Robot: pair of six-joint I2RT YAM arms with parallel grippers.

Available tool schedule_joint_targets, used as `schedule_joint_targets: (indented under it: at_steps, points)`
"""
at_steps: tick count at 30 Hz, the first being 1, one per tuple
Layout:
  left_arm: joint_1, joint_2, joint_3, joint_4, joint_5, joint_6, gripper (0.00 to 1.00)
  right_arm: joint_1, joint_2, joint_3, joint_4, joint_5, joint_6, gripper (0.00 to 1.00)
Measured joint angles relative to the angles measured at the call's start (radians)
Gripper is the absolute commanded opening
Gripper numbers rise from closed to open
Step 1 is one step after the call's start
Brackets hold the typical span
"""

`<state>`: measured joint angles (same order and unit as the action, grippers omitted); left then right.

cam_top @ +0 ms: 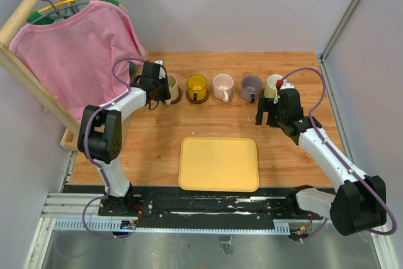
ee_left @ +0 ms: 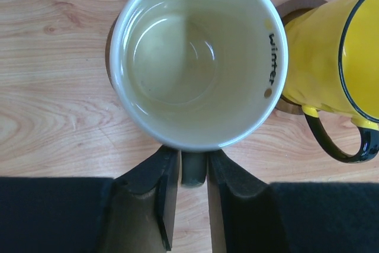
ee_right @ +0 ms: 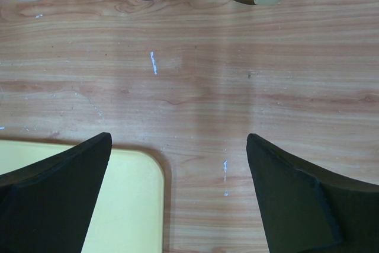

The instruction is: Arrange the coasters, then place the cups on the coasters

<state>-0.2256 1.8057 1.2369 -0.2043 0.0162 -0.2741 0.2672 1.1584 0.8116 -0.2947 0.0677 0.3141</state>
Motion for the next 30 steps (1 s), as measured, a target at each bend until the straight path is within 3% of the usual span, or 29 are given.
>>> schedule_joint_targets:
  at_steps: [3,5,30]
  points:
    - [0.0,0.0,0.002,0.0,-0.007,0.002,0.51,0.0,0.004,0.0,0.002,-0.006,0.0,0.97]
    - [0.0,0.0,0.003,0.0,-0.014,0.002,0.54,0.0,0.007,0.001,0.003,-0.013,0.0,0.98]
    - [0.0,-0.059,-0.078,-0.024,-0.067,0.008,0.54,0.0,0.01,0.001,0.007,-0.041,0.014,0.98]
